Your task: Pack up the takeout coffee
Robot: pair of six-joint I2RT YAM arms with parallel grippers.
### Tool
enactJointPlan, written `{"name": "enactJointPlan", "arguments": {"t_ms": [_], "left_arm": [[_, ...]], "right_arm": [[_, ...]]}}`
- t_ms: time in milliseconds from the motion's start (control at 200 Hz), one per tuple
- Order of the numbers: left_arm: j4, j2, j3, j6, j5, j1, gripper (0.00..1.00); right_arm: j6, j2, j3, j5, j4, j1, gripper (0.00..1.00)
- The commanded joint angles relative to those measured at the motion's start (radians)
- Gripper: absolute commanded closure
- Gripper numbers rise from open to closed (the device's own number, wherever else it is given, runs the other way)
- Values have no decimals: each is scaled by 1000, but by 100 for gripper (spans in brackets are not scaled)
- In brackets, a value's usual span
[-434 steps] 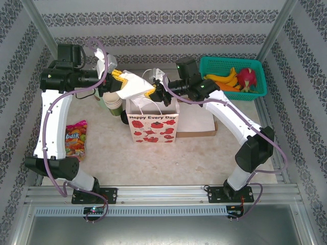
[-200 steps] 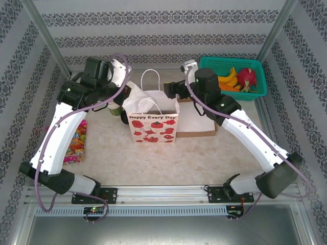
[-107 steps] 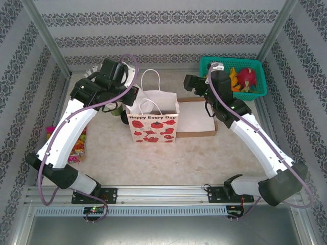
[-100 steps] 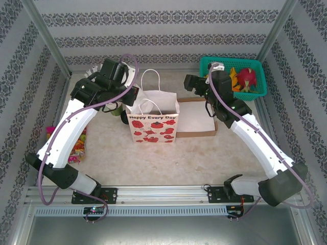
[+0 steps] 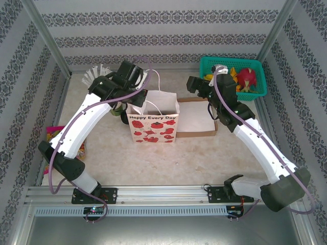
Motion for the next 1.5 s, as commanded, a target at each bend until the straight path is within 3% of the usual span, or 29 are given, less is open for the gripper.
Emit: {"name": "enactJointPlan", "arguments": {"t_ms": [0,90,380,769,1139,1389,1494], "left_arm": [[-1,22,-9,-61,-64,-12,95],[14,21,-39,-90,-104,-12,92],[96,6,-134,-125,-9,-12,81],[89,-68,-110,-95,-3,-9,51],[85,-159,-152,-97,-65,9,48],[254,-404,-353,-136,-250,84,2],[337,-506,-468,-167,-329,155,0]], "right_arm": [[11,-20,-8,-43,25,-14,2],[12,-18,-6,-48,15,-16,2],[35,-29,-34,-52,33,-23,2],[18,-35,-60,-43,10,-27,2],[26,-47,-78,17,27,-31,2],[30,-89,-163,103,32,-77,2],[59,-123,-232,171,48,-131,2]]}}
